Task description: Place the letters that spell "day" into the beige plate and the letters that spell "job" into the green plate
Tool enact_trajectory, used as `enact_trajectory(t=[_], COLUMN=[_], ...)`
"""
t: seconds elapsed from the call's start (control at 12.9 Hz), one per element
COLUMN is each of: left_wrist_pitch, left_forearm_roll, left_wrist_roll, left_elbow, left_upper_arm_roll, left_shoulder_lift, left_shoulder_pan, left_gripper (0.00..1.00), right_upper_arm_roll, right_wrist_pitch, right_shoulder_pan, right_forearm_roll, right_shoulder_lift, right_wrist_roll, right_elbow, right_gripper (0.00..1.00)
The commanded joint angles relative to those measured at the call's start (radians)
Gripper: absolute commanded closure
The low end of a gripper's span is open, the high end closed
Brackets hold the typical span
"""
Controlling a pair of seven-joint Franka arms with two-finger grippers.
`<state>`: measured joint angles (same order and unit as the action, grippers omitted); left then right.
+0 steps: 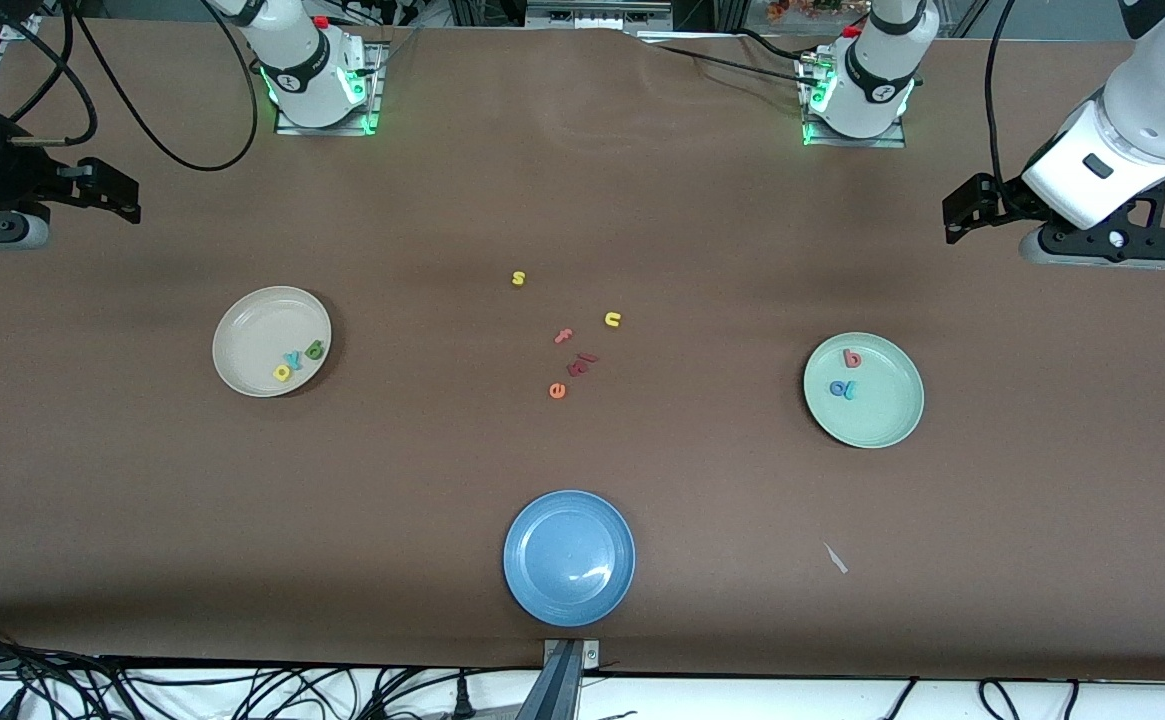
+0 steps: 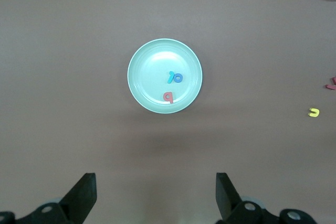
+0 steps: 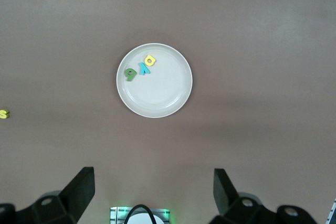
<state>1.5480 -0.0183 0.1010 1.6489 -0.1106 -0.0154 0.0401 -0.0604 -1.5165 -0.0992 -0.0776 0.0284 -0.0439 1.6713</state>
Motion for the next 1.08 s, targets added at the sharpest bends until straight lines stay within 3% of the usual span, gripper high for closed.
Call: enact_trajectory(t=[0.0,1.0], left_wrist_pitch=[-0.017,-0.043], left_forearm_roll=[0.008,0.006], left_wrist_roll=[-0.001,-0.001], left_elbow=[-0.009,-0.02], left_upper_arm_roll=[0.0,-0.017], left_shoulder_lift=[-0.006,-0.003], left_shoulder_pan=[-0.002,0.004], left_gripper=[0.0,0.0], right_upper_arm_roll=[0.01,-0.007], right_wrist_pitch=[-0.022,-0.028], right_shoulder_pan=[0.013,0.018], right_forearm_roll=[0.018,0.03], right_shoulder_lift=[-0.007,-0.011], right_wrist_roll=[0.009,0.007], right_elbow=[-0.012,-0.01], right_gripper=[0.0,0.0])
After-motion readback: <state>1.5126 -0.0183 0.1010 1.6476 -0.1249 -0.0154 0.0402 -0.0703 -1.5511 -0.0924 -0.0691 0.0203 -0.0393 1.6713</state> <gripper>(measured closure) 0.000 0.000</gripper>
